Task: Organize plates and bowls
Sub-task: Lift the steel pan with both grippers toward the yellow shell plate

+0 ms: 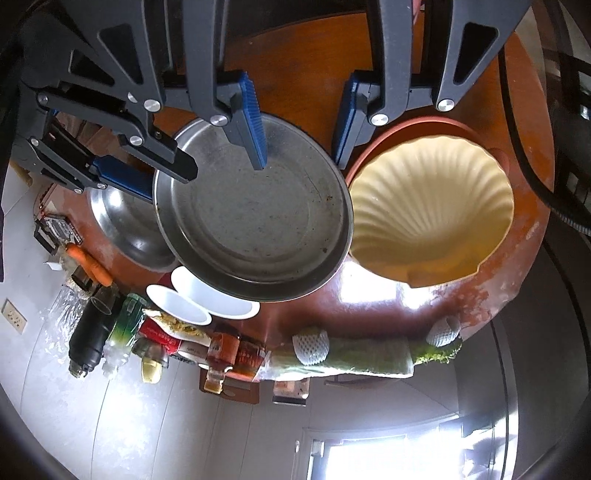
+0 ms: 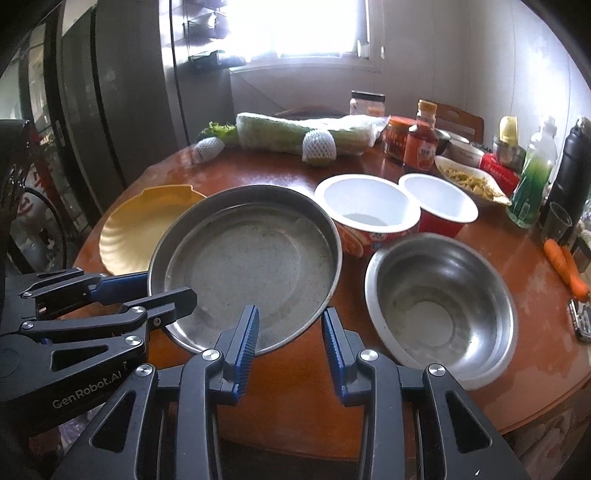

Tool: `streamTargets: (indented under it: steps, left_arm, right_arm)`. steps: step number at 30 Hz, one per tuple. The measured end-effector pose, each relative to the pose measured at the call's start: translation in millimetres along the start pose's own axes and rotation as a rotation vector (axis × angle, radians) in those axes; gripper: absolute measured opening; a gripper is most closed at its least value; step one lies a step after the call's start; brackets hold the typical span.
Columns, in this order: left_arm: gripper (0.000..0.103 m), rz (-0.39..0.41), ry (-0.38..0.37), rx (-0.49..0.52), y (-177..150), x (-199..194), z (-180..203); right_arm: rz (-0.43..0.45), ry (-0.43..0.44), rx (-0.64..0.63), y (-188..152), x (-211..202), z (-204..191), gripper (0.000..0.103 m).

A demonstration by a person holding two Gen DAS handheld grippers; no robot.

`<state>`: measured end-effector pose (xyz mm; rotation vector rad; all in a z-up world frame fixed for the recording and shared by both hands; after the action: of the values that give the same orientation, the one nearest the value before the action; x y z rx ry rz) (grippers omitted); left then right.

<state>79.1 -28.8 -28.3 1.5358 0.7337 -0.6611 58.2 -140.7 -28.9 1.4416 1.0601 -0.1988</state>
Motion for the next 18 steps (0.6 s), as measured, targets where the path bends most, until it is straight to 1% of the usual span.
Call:
streamTargets:
  steps: [7,18]
  left_arm:
    - [0.036,0.022,-0.001,-0.005,9.6,-4.5,-4.3]
    - [0.036,0.074,0.034,-0.035,21.7,-15.4,-25.5]
  right_arm:
    - [0.021,-0.012,-0.020,12.3,-6.8,-5.0,0.037]
    - [0.048,-0.003,-0.065,33.8,-6.2,-20.8,0.037]
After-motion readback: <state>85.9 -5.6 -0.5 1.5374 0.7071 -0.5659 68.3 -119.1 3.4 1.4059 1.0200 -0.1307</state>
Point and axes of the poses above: each gripper's, at about its wrist camera, not at the fingertips, and x roughly the way its jaws point, z to its right, y to its top, the point moved 3 cm from there along x, roughly the way its jaws point, and after that the axes turned 15 degrees about y, right-handed, at the moved point
